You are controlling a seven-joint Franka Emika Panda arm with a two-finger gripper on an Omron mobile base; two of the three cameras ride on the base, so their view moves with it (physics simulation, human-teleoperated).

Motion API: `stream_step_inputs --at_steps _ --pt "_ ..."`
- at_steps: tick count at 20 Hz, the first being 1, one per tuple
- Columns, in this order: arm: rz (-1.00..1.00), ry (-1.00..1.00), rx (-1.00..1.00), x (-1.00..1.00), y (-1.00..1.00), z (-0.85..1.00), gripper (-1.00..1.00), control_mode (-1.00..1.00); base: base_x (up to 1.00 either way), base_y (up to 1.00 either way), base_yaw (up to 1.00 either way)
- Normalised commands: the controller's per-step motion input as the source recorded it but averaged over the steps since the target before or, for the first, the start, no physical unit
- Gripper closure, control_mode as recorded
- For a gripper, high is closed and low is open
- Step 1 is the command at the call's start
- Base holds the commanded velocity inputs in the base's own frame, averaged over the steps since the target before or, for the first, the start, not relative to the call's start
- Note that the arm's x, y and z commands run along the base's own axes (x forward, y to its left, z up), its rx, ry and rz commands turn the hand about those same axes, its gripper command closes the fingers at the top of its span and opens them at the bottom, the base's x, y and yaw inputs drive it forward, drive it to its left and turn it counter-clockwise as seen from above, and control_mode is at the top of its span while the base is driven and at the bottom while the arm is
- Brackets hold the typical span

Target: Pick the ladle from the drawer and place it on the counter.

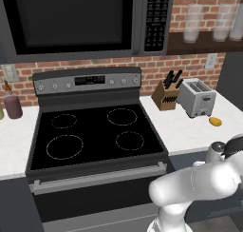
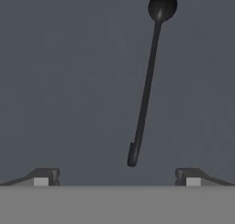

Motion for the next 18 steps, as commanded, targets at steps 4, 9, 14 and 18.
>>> stream_step_inputs --at_steps 4,9,14,18 --pt "-0.01 0.01 0.00 0.02 -0.31 -0.14 -1.00 -1.00 0.00 0.00 0.00" --pt "-0.01 0.02 0.00 0.06 -0.31 -0.04 -1.00 -1.00 0.00 0.00 0.00" --pt "-0.01 0.03 0.00 0.09 -0.26 -0.07 -1.00 -1.00 0.00 0.00 0.00" --pt "0.00 0.02 0.00 0.05 -0.07 -0.15 -1.00 -1.00 0.00 0.00 0.00"
